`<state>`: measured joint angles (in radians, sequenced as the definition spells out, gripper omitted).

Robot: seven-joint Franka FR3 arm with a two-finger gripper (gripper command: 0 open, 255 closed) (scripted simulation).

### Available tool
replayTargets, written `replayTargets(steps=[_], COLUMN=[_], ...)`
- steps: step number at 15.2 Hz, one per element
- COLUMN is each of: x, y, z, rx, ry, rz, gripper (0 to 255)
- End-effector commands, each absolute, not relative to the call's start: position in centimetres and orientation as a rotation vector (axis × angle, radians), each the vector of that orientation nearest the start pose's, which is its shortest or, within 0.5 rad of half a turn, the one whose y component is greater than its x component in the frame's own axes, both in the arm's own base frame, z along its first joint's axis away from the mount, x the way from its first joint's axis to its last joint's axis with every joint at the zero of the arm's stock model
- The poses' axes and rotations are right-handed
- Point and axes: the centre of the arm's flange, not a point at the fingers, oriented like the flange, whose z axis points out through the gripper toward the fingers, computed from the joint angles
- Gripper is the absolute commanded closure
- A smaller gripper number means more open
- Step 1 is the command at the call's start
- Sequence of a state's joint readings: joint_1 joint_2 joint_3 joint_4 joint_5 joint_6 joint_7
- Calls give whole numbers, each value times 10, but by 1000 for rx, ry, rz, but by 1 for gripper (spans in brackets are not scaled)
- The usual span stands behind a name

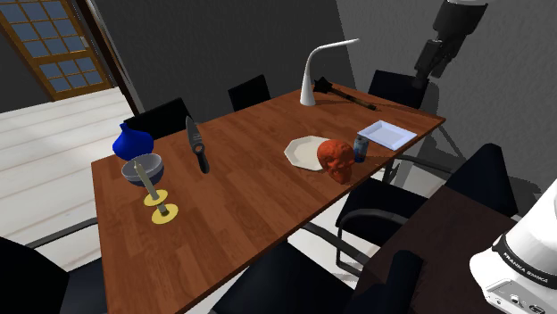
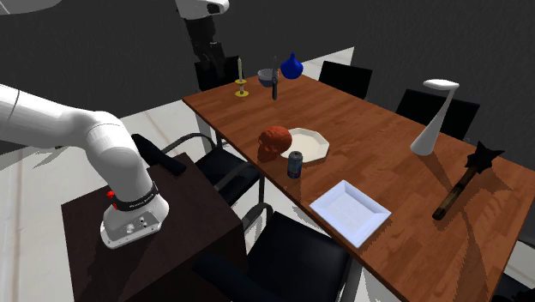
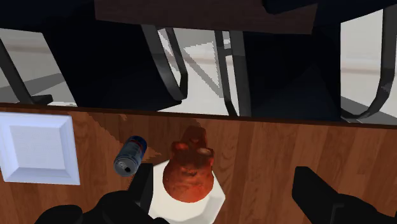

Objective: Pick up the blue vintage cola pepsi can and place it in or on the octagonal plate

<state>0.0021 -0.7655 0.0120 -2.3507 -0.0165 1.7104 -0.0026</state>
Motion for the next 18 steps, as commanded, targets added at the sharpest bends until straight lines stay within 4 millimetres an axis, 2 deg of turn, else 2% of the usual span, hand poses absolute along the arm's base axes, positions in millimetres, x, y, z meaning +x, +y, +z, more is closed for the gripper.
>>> replayTargets(steps=[1,18], x=[326,434], y=[4,-67], z=[600,421], rx=[-3160,-3210], ry=[-24,21], rz=[-198,-234], gripper=[0,0])
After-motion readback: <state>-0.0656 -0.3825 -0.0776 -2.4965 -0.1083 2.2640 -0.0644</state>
